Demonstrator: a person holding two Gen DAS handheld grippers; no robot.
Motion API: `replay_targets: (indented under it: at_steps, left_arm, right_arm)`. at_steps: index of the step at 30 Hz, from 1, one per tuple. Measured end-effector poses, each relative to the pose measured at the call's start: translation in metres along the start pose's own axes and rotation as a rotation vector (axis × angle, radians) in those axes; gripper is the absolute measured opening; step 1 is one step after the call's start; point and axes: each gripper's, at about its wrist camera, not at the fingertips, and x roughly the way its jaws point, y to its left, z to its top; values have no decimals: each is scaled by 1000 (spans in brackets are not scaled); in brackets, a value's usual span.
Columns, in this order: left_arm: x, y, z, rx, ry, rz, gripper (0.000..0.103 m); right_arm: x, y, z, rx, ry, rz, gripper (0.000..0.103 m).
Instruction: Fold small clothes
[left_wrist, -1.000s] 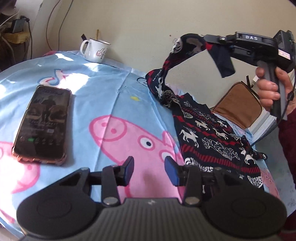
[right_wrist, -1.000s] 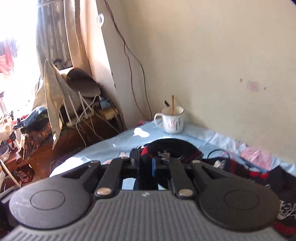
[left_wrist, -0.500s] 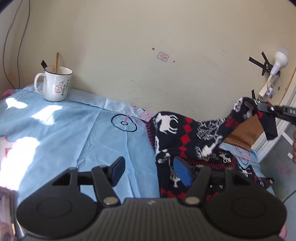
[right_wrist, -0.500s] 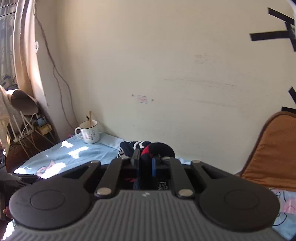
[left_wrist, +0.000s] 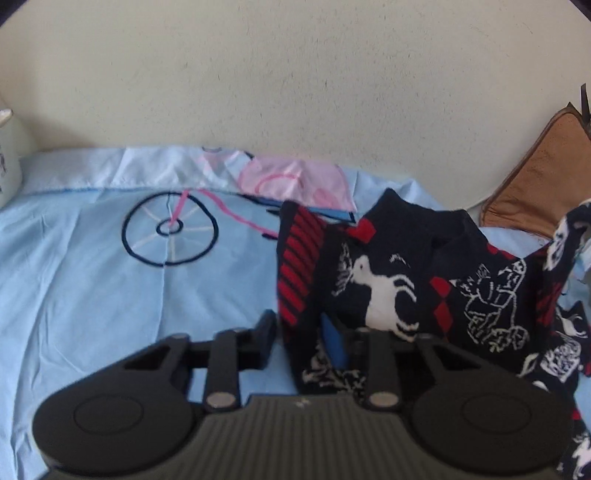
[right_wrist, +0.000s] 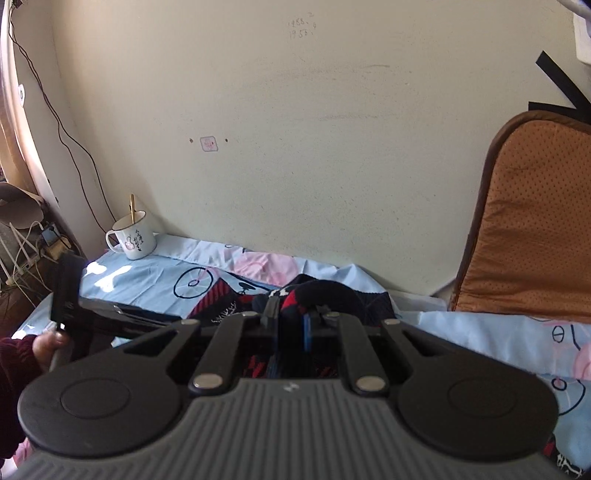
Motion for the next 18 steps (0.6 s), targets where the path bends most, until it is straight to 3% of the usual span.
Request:
replay_targets:
  at_steps: [3, 6, 7, 9, 10, 12, 14, 15, 16, 18]
  left_arm:
    - [-23, 15, 2, -58, -82, -51, 14]
    - [-39, 52, -5, -212, -148, -125, 10]
    - [-38, 62, -9, -248, -155, -87, 3]
    - [-28, 76, -13, -281, -119, 31, 4]
    - [-24, 84, -16, -311, -90, 37, 3]
    - [-32, 86, -18, -320, -100, -14, 7]
    - [-47, 70, -18, -253, -133, -49, 24]
    - [-56, 59, -20, -200, -156, -52, 50]
    - [-68, 40, -25, -108, -197, -50, 65]
    - [-78, 4, -38, 81, -215, -25, 68]
  right_arm:
    - [-11, 2, 11, 7, -64, 58, 15]
    - [-25, 0, 16, 27, -156, 160, 15]
    - [-29, -4, 13, 33, -189, 199, 15]
    - [-26, -12, 2, 32, -203, 230, 17]
    - [-17, -18, -9, 4, -168, 205, 17]
    - [8, -26, -30, -77, -54, 23, 24]
    - [31, -43, -50, -95, 87, -139, 25]
    - [36, -53, -58, -83, 125, -173, 25]
    - [37, -61, -63, -63, 134, -189, 25]
    - [29, -72, -67, 7, 112, -163, 25]
